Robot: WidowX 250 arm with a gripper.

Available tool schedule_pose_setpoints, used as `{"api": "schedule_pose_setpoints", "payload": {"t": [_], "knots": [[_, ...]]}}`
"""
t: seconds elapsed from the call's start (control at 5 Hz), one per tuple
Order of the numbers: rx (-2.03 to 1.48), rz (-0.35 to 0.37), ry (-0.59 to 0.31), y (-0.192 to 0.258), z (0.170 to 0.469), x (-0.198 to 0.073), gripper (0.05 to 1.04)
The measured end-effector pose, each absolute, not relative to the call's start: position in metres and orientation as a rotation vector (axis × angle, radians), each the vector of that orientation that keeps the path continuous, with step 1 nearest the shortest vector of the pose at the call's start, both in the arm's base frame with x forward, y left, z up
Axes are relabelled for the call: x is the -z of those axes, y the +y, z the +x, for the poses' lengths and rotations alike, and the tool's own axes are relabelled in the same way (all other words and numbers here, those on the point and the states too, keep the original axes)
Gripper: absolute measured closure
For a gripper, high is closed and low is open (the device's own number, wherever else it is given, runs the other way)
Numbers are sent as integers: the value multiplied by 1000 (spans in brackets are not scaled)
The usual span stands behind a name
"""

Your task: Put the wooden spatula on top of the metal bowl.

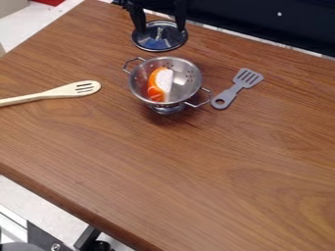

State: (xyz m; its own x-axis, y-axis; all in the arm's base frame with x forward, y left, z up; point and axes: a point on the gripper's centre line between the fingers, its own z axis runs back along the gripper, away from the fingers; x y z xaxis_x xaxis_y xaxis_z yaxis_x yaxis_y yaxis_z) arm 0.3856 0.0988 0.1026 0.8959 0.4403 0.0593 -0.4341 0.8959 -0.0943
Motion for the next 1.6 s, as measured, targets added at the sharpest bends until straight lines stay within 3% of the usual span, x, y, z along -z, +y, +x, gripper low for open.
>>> {"api": "schedule_pose_setpoints", "payload": {"t": [0.2,0.4,0.6,1.2,1.6], "knots": [[-341,-70,-97,111,384,-102,84],[-112,-66,-100,120,369,-105,84],[34,-46,-164,133,342,-118,84],[431,2,-21,166,296,-111,84],[540,11,-53,194,262,-101,84]]}}
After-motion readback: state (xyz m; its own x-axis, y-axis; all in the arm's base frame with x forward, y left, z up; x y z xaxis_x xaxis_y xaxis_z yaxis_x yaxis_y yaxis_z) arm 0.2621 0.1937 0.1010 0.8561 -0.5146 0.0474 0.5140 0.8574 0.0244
